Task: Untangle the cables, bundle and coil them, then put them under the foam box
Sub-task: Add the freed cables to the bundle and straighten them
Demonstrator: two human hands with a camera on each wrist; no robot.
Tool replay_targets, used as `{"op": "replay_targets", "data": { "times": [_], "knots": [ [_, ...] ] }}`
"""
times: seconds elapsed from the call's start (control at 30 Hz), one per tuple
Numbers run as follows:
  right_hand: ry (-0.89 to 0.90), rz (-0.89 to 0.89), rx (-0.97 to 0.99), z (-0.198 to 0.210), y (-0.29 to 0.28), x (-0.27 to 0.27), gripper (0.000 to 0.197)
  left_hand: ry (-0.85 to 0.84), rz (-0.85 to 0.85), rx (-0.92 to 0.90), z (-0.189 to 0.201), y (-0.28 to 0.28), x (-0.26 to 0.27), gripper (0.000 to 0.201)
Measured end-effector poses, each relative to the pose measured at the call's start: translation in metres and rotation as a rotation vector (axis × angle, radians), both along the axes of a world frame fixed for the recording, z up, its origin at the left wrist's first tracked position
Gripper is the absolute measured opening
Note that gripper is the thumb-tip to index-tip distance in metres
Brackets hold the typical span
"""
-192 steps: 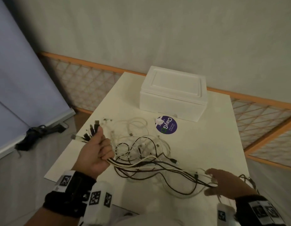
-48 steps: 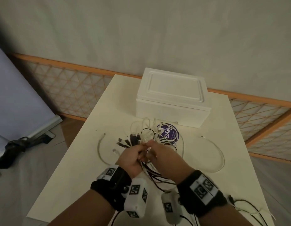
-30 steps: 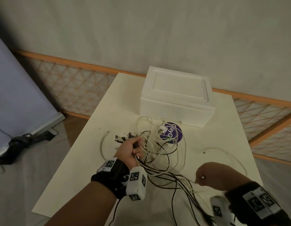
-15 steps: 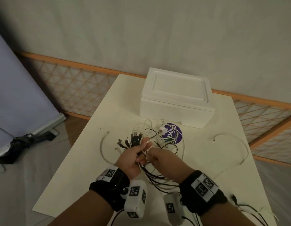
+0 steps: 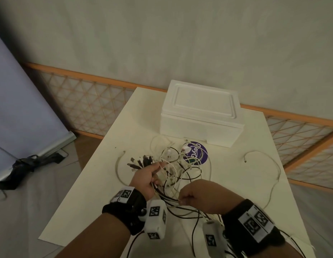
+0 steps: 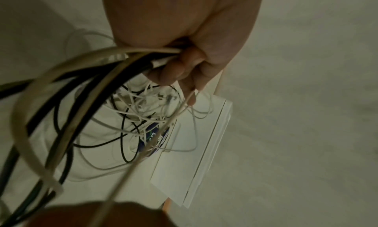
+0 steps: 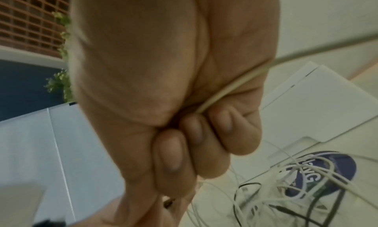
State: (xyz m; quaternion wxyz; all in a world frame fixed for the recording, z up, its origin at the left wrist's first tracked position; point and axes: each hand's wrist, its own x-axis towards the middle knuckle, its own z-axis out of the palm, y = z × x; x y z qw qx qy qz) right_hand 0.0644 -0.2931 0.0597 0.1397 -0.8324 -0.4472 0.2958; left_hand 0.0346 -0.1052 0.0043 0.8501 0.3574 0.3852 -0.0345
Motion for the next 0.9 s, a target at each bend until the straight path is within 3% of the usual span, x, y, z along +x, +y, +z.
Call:
{"op": "replay_targets", "data": {
  "times": [0.13, 0.27, 0.4, 0.6, 0.7, 0.9],
  "knots": [
    [0.004, 0.085, -0.142, -0.009, -0.004, -0.014, 0.019, -0.017, 0.126, -0.001, 0.004, 0.018, 0.006, 0.009],
    [-0.218, -0.206, -0.08, -0.018, -0.011, -0.001, 0.019, -0.124, 0.118, -0.092, 0.012, 0.026, 0.005, 0.017],
    [-0.176, -0.327, 0.115, -0.016, -0.009, 0.006, 0.022, -0.144, 0.094, -0.123, 0.008, 0.019, -0.003, 0.018],
    [-0.138, -0.263, 0.253, -0.01, -0.002, -0.009, 0.023, -0.037, -0.127, -0.162, -0.001, 0.012, -0.025, 0.026],
    [-0.109, -0.109, 0.166, -0.014, 0.004, -0.019, 0.027, -0.054, -0.234, -0.183, 0.006, 0.001, -0.032, 0.029],
    [-0.083, -0.114, 0.071, -0.022, -0.002, -0.025, 0.029, -0.252, -0.167, -0.079, 0.019, 0.004, -0.035, 0.015]
  ]
}}
